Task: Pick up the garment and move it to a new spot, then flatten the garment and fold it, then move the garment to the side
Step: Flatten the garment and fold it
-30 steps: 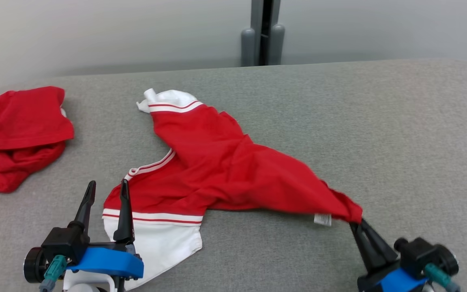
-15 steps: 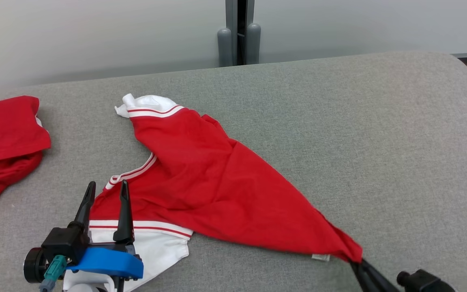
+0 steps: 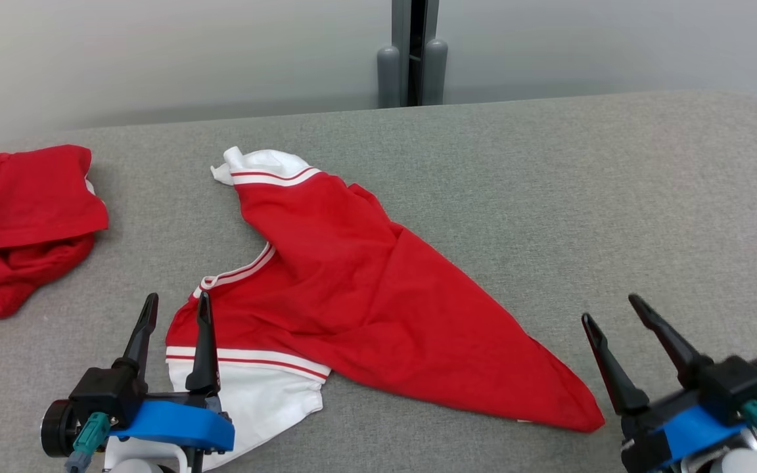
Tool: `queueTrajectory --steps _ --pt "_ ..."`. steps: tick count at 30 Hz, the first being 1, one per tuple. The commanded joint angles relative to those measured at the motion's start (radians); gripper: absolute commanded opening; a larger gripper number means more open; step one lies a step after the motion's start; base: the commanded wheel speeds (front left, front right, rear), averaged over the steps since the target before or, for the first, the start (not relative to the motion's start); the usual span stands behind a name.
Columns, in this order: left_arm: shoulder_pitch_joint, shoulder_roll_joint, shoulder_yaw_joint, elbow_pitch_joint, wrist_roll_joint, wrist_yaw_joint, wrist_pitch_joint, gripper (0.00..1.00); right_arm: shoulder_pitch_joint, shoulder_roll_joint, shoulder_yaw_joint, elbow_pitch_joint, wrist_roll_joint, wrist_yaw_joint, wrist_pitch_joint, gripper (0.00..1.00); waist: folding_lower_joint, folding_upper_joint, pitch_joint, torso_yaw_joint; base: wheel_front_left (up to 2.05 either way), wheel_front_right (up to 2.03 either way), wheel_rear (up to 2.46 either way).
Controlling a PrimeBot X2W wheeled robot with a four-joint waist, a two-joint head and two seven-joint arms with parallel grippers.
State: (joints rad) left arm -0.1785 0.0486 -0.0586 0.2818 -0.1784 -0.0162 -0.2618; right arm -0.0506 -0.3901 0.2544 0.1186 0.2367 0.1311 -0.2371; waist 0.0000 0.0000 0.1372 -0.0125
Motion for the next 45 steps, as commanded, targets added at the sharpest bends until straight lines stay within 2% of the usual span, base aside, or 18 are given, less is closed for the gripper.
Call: queueTrajectory --steps 1,7,9,15,21,22,24,27,30,36,42,43,44,45 --pt "-0.009 0.004 0.000 -0.003 -0.003 0.002 -0.005 1.00 -0.038 0.002 -0.001 0.011 -0.011 -0.001 0.013 1.00 0.0000 0.0000 0.006 0.007 0.00 0.00 0.00" --pt "-0.024 0.004 -0.012 -0.004 -0.005 0.004 -0.005 1.00 -0.140 0.013 0.045 0.110 -0.047 -0.001 0.062 1.00 0.0000 0.0000 0.025 0.033 0.00 0.00 0.00" --pt "-0.033 0.004 -0.022 -0.003 -0.009 0.006 -0.005 1.00 -0.164 0.018 0.064 0.189 -0.049 -0.001 0.081 1.00 0.0000 0.0000 0.033 0.047 0.00 0.00 0.00" --pt "-0.045 0.004 -0.030 -0.007 -0.016 0.012 -0.005 1.00 -0.192 0.025 0.109 0.332 -0.048 -0.001 0.094 1.00 0.0000 0.0000 0.054 0.063 0.00 0.00 0.00" --pt "-0.052 0.004 -0.028 -0.007 -0.018 0.014 -0.005 1.00 -0.207 0.030 0.191 0.420 -0.022 0.000 0.118 1.00 0.0000 0.0000 0.065 0.068 0.00 0.00 0.00" --pt "-0.052 0.004 -0.027 -0.006 -0.019 0.014 -0.005 1.00 -0.208 0.034 0.205 0.431 -0.015 0.000 0.126 0.55 0.0000 0.0000 0.065 0.068 0.00 0.00 0.00" --pt "-0.052 0.004 -0.027 -0.004 -0.020 0.014 -0.005 1.00 -0.214 0.036 0.238 0.453 0.004 0.001 0.138 0.00 0.0000 0.0000 0.065 0.068 0.00 0.00 0.00" --pt "-0.051 0.004 -0.025 -0.003 -0.021 0.015 -0.005 1.00 -0.239 0.027 0.252 0.463 0.028 0.000 0.122 0.00 0.0000 0.0000 0.063 0.065 0.00 0.00 0.00" --pt "-0.044 0.004 -0.021 -0.006 -0.019 0.018 -0.005 1.00 -0.274 -0.002 0.212 0.465 0.047 -0.001 0.085 0.00 0.0000 0.0000 0.059 0.059 0.00 0.00 0.00" --pt "-0.033 0.004 -0.019 -0.009 -0.017 0.018 -0.005 1.00 -0.309 -0.057 0.033 0.476 0.038 -0.001 0.027 0.00 0.0000 0.0000 0.050 0.046 0.00 0.00 0.00" --pt "-0.027 0.004 -0.020 -0.006 -0.021 0.016 -0.005 1.00 -0.279 -0.057 -0.093 0.483 0.024 -0.001 0.021 0.00 0.0000 0.0000 0.040 0.038 0.00 0.00 0.00" --pt "-0.026 0.004 -0.019 -0.006 -0.020 0.017 -0.005 1.00 -0.275 -0.047 -0.103 0.483 0.020 -0.001 0.022 0.27 0.0000 0.0000 0.039 0.035 0.00 0.00 0.00" --pt "-0.025 0.004 -0.018 -0.006 -0.019 0.016 -0.005 1.00 -0.274 -0.038 -0.110 0.481 0.016 -0.001 0.017 0.67 0.0000 0.0000 0.037 0.032 0.00 0.00 0.00" --pt "-0.024 0.004 -0.017 -0.006 -0.017 0.016 -0.005 1.00 -0.274 -0.030 -0.118 0.476 0.011 -0.001 0.012 1.00 0.0000 0.0000 0.035 0.029 0.00 0.00 0.00"
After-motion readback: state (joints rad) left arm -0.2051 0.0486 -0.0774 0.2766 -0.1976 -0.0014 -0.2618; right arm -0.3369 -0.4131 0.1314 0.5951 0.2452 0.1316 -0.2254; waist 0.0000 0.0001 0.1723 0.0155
